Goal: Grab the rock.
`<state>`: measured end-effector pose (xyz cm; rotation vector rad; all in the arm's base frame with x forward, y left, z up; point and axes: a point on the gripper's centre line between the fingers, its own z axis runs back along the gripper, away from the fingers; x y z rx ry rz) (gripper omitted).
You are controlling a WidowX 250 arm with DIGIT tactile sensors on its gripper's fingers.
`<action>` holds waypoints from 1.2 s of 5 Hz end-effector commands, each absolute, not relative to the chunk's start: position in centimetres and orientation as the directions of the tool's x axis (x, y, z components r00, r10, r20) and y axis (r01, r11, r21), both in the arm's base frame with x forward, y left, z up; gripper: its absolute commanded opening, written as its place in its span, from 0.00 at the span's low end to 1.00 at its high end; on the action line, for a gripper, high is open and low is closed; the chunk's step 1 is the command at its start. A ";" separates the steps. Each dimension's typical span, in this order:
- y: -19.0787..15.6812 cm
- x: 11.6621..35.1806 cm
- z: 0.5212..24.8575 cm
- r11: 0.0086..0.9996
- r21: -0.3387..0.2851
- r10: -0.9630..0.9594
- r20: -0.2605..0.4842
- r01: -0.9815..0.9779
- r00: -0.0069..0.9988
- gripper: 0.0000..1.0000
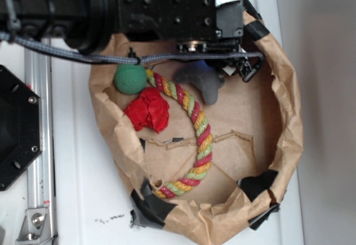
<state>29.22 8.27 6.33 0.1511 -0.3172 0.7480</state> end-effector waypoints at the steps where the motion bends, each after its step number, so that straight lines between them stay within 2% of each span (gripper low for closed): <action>1: 10.3 28.6 8.5 0.639 -0.118 0.739 0.367 -0.760 0.564 1.00; 3: 10.0 27.2 12.1 0.622 -0.229 0.765 0.385 -0.749 0.517 1.00; 4: 10.3 27.8 11.2 0.594 -0.241 0.777 0.418 -0.767 0.470 1.00; 5: 10.8 28.7 10.4 0.584 -0.214 0.770 0.453 -0.783 0.450 1.00; 6: 11.1 28.8 9.9 0.581 -0.216 0.769 0.461 -0.785 0.443 1.00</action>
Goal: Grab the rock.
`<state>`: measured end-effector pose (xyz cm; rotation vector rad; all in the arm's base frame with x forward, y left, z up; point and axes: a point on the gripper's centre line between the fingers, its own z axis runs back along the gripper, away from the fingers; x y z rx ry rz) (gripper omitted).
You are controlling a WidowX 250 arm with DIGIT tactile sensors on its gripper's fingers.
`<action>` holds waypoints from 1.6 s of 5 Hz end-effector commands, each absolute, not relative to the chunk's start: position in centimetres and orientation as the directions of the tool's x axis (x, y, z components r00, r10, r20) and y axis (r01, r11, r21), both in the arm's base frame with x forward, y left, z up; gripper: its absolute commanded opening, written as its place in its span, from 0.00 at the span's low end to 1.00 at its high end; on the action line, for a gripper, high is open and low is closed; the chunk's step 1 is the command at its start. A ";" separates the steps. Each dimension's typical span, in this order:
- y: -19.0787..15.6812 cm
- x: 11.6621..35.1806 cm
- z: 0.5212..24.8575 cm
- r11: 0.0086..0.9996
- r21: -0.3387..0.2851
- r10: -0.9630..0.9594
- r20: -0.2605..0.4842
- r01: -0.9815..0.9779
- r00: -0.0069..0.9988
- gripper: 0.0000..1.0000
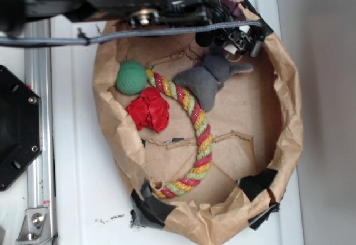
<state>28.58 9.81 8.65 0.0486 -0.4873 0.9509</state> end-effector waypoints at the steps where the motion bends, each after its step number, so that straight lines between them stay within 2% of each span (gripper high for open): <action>1: 10.6 29.2 8.8 0.592 -0.211 0.753 0.487 -0.778 0.442 1.00; 4: 8.7 29.8 5.6 0.621 -0.129 0.715 0.499 -0.773 0.490 1.00; 6: 7.7 28.2 6.0 0.641 -0.133 0.701 0.503 -0.756 0.506 1.00; 8: 10.1 27.0 5.5 0.618 -0.101 0.701 0.521 -0.780 0.487 1.00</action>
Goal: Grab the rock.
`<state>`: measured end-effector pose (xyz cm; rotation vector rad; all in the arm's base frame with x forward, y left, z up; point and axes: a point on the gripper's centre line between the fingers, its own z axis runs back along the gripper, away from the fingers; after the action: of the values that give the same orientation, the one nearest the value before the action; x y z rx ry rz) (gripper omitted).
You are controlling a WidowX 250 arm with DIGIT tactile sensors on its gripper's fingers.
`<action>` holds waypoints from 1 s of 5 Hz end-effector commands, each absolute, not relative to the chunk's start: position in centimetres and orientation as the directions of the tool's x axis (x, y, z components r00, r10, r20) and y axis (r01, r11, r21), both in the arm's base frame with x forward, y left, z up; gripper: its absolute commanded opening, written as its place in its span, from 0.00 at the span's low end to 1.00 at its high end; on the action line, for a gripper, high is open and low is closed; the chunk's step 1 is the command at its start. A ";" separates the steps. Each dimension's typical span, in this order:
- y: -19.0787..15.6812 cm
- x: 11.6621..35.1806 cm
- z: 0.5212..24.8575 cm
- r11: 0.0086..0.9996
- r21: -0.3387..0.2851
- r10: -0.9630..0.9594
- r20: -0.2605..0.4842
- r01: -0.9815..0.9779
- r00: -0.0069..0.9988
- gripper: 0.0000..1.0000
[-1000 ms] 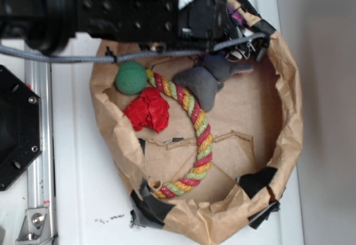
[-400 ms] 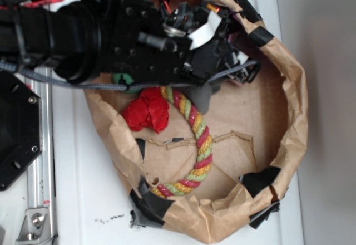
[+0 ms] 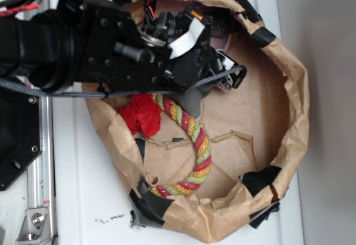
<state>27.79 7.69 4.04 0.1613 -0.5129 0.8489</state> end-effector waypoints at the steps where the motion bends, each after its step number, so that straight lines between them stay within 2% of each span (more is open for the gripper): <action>1: 10.7 27.0 5.3 0.617 -0.094 0.696 0.529 -0.781 0.486 1.00; 3: 11.4 28.9 3.7 0.614 -0.049 0.673 0.555 -0.788 0.489 1.00; 5: 11.1 29.3 1.9 0.616 -0.002 0.653 0.560 -0.788 0.510 1.00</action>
<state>30.11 10.60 1.73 0.2874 -0.5548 0.8311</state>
